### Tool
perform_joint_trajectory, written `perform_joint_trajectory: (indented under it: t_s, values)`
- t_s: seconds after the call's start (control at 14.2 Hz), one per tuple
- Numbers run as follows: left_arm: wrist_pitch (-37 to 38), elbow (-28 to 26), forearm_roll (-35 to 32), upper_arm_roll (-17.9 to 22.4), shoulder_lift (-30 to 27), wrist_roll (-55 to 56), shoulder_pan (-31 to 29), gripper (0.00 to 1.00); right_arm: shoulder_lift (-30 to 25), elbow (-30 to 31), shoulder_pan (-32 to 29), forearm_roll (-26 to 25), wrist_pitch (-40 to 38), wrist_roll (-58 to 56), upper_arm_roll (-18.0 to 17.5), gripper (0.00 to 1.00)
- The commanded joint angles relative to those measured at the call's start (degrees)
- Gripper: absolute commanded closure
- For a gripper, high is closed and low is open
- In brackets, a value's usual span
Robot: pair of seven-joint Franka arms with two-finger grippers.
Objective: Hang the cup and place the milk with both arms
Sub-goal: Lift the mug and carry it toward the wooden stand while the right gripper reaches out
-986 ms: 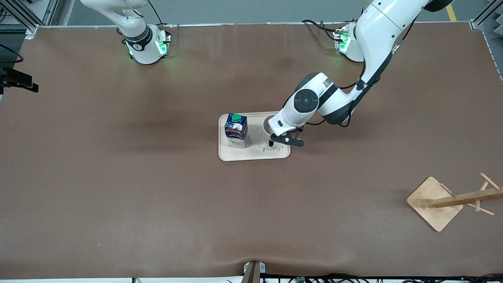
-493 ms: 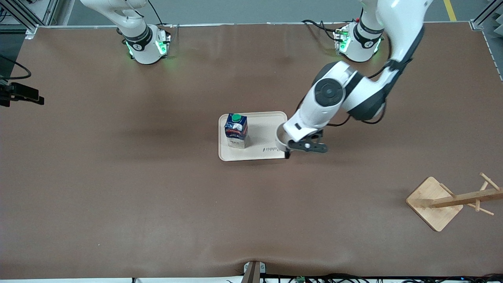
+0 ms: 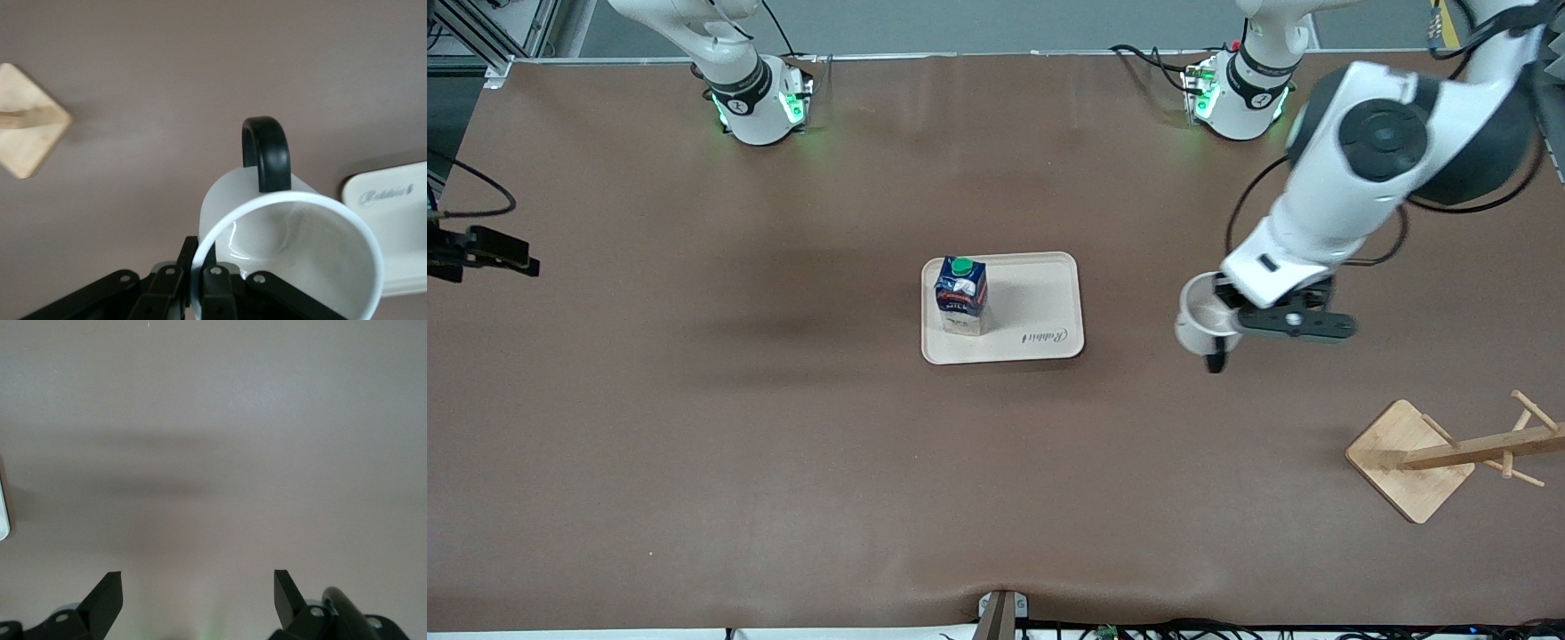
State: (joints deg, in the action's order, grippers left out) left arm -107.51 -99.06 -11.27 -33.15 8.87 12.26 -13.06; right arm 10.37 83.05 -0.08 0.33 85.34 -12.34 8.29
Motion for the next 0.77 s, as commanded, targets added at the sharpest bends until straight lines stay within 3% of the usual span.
perform_joint_trajectory:
  t_s: [0.0,0.42,0.56,0.7]
  values:
    - [6.50,4.13,-0.51,-0.34,-0.87,-9.84,-4.77,1.00,1.32,-1.67,-0.27,0.46,-0.79,-0.85,0.06,0.00]
    - [6.87,7.74,-0.24,-0.25,0.44,-33.42,-18.92,1.00,4.22,-0.18,-0.72,0.63,-1.66,-0.50,0.06,0.00]
    - [6.52,8.79,-0.25,-0.25,1.67,-39.39,-22.52,1.00,4.04,1.58,2.86,2.64,-4.11,1.86,-0.82,0.00]
    - [6.35,8.88,-0.24,-0.25,2.64,-43.01,-24.82,1.00,4.13,3.07,9.01,5.18,-3.87,16.13,-1.08,0.00]
